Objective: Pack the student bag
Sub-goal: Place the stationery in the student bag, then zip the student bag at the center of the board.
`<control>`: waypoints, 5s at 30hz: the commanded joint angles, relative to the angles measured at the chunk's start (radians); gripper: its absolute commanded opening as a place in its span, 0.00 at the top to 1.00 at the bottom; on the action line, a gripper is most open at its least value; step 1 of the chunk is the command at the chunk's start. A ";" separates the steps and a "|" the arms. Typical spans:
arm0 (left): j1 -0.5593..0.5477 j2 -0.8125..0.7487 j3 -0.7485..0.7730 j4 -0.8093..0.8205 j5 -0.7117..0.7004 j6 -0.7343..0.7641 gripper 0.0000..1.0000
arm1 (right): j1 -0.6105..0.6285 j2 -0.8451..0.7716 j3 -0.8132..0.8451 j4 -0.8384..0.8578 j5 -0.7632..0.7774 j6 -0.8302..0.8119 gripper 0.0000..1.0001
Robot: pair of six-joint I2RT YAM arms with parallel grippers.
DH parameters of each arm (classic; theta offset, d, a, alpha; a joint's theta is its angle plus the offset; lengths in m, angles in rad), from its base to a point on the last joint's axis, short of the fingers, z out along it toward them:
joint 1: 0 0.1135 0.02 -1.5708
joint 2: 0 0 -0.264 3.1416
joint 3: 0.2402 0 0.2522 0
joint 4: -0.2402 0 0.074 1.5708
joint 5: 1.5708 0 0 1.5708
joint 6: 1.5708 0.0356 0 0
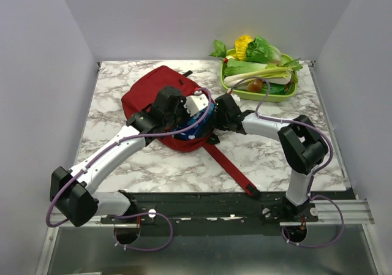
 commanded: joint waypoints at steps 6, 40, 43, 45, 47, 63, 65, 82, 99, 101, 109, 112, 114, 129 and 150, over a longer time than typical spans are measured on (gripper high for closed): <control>0.002 -0.034 -0.023 -0.007 -0.005 -0.004 0.80 | 0.120 -0.346 -0.169 0.050 0.294 -0.183 0.84; 0.002 -0.057 -0.036 -0.019 0.001 -0.013 0.79 | 0.030 -0.059 -0.065 0.021 0.157 -0.021 0.60; 0.002 -0.059 -0.042 -0.018 0.008 -0.016 0.80 | 0.027 -0.053 -0.062 0.032 0.157 -0.024 0.69; 0.002 -0.061 -0.046 -0.019 0.009 -0.019 0.79 | 0.025 -0.053 -0.059 0.036 0.153 -0.027 0.73; 0.002 -0.061 -0.047 -0.021 0.008 -0.018 0.79 | 0.025 -0.056 -0.055 0.036 0.150 -0.035 0.78; 0.004 -0.057 -0.052 -0.021 0.015 -0.023 0.78 | 0.025 -0.195 -0.062 -0.004 0.124 -0.101 0.97; 0.002 -0.056 -0.050 -0.022 0.017 -0.024 0.78 | 0.030 -0.226 -0.075 0.012 0.122 -0.117 0.99; 0.004 -0.038 0.028 -0.047 0.021 -0.065 0.76 | 0.144 -0.412 -0.012 0.046 0.184 -0.280 0.99; 0.002 -0.036 0.137 -0.212 0.159 -0.125 0.22 | 0.144 -0.442 -0.148 -0.051 0.240 -0.248 0.00; 0.013 -0.047 0.171 -0.243 0.216 -0.128 0.13 | 0.144 -0.472 -0.131 -0.077 0.240 -0.297 0.00; 0.437 -0.030 0.223 -0.321 0.511 -0.083 0.01 | 0.296 -0.578 -0.055 -0.120 0.202 -0.533 0.00; 0.594 -0.022 0.179 -0.318 0.581 -0.061 0.01 | 0.352 -0.549 0.017 -0.100 0.069 -0.702 0.00; 0.653 -0.019 0.157 -0.305 0.630 -0.067 0.01 | 0.367 -0.492 0.069 -0.123 -0.056 -0.795 0.00; 0.973 0.035 0.131 -0.338 0.707 -0.144 0.01 | 0.504 0.109 0.556 -0.234 -0.191 -1.150 0.16; 1.001 0.047 0.071 -0.321 0.752 -0.135 0.01 | 0.504 0.287 0.608 -0.106 -0.034 -1.254 0.46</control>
